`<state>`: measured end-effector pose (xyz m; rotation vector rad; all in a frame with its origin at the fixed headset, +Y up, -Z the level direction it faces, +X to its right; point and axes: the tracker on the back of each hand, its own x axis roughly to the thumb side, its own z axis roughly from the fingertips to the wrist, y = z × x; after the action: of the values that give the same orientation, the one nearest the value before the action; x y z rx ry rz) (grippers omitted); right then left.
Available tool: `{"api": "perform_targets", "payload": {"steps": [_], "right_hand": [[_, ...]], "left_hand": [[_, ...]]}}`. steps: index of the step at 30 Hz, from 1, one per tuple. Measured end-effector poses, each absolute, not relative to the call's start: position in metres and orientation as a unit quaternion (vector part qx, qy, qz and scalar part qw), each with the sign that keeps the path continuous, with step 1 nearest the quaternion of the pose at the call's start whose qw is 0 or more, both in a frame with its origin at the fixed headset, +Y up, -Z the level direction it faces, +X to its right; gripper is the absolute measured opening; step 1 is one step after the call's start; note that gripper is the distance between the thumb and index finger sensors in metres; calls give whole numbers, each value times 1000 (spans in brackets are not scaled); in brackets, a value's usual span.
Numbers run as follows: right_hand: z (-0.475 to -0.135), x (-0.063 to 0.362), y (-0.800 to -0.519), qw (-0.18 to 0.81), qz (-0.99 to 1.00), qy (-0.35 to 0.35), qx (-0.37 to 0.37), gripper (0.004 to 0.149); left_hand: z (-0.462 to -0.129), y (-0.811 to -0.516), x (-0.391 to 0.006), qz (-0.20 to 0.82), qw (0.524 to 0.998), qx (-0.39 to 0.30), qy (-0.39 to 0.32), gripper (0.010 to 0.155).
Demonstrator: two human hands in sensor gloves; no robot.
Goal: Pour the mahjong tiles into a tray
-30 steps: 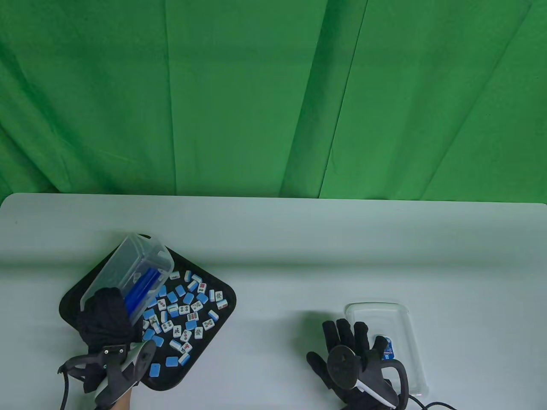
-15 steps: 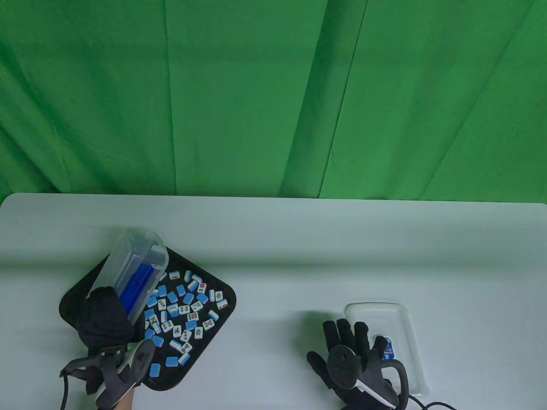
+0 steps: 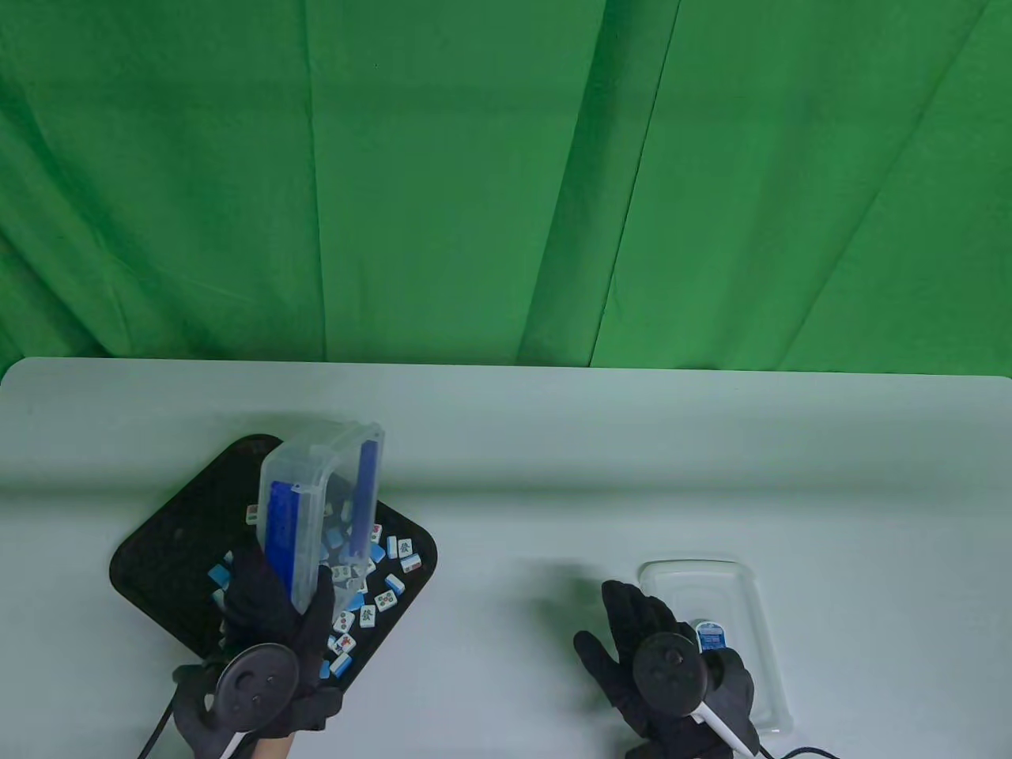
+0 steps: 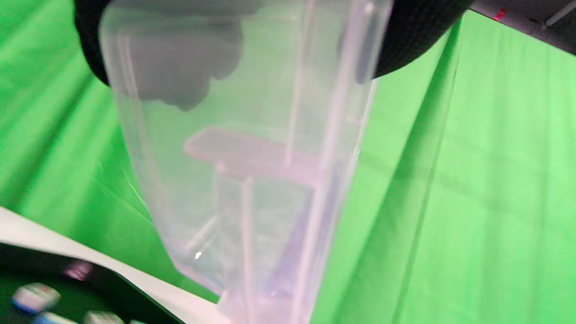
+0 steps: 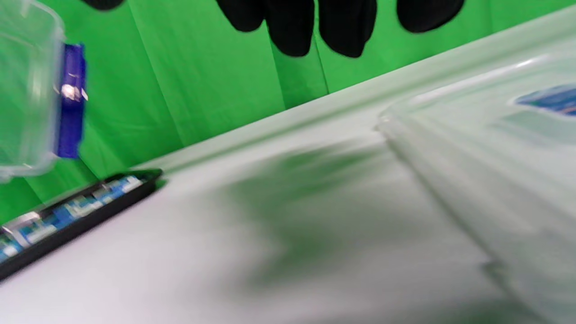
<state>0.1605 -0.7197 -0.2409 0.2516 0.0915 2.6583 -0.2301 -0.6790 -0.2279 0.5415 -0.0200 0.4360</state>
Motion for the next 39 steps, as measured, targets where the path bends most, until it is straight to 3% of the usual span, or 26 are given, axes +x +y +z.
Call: {"api": "perform_targets", "payload": {"steps": [5,11,18,22,28,32,39], "right_hand": [[-241,160,-719,289,950,38,110,80],[-242,163,-720,365,920,72,126,82],[-248,165,-730,497,835,178,156,84],[-247,161,-733,519,814,200,170,86],[-246,156,-733,482,846,165,154,76],[-246,153,-734,464,859,159,149,74],[-247,158,-733,465,862,148,136,78]], "left_hand": [[-231,-680,-192,243,942,219,-75,88],[-233,-680,-153,355,915,147,-126,87],[-228,-692,-124,392,900,90,-168,86],[-226,-704,-120,425,887,55,-171,86],[-233,-722,-136,478,860,-11,-180,91],[-234,-732,-142,457,864,-59,-205,92],[-235,-734,-140,454,859,-72,-225,98]]}}
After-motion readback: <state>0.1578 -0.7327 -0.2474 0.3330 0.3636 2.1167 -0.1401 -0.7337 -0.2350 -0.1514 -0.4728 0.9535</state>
